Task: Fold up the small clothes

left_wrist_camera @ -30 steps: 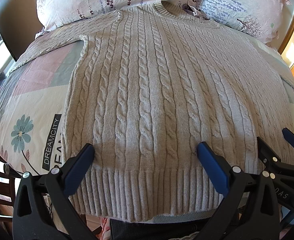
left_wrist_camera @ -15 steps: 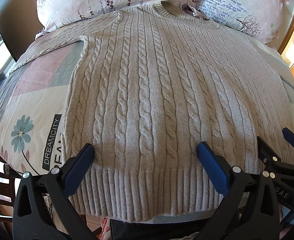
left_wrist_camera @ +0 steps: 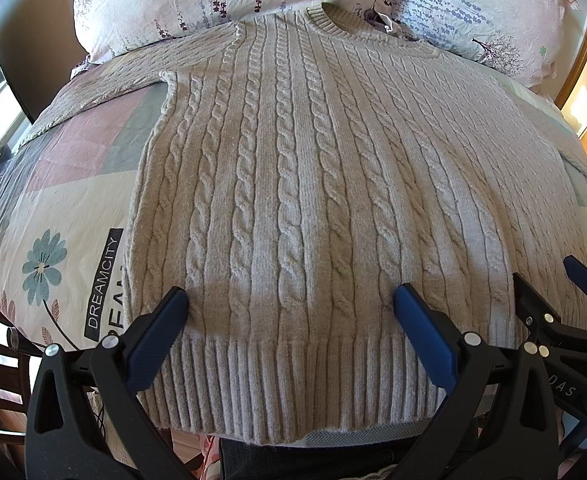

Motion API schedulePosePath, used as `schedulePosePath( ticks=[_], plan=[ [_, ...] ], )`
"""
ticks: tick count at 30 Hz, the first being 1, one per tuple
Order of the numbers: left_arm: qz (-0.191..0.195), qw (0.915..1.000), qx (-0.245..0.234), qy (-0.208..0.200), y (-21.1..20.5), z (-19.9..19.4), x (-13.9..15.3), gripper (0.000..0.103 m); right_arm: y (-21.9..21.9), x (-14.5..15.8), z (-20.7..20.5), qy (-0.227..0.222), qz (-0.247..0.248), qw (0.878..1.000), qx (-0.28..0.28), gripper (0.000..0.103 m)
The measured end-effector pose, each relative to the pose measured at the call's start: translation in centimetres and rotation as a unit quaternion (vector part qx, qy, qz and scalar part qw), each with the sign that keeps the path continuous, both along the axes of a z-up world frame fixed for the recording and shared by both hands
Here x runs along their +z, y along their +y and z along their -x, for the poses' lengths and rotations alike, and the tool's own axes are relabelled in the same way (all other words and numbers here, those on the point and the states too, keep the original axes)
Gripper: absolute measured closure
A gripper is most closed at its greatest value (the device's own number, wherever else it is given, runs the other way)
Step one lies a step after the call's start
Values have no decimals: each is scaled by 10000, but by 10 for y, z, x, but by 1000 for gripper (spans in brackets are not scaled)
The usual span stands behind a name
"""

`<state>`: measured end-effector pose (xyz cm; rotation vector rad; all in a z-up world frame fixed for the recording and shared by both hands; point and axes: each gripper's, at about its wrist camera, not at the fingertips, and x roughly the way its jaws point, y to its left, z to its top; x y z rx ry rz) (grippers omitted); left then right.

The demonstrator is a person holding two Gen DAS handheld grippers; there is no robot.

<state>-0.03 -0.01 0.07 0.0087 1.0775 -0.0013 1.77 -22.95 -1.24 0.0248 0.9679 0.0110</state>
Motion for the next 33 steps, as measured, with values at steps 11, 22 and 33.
schedulePosePath(
  ticks=[11, 22, 33],
  plan=[
    [-1, 10000, 0, -7, 0, 0, 0, 2, 0, 0, 0, 7, 2, 10000, -3, 1],
    [-1, 10000, 1, -13, 0, 0, 0, 2, 0, 0, -1, 1, 2, 10000, -2, 1],
    [-28, 9997, -200, -171, 3, 5, 0, 2, -21, 10, 4, -400, -350, 9958, 747, 1]
  ],
)
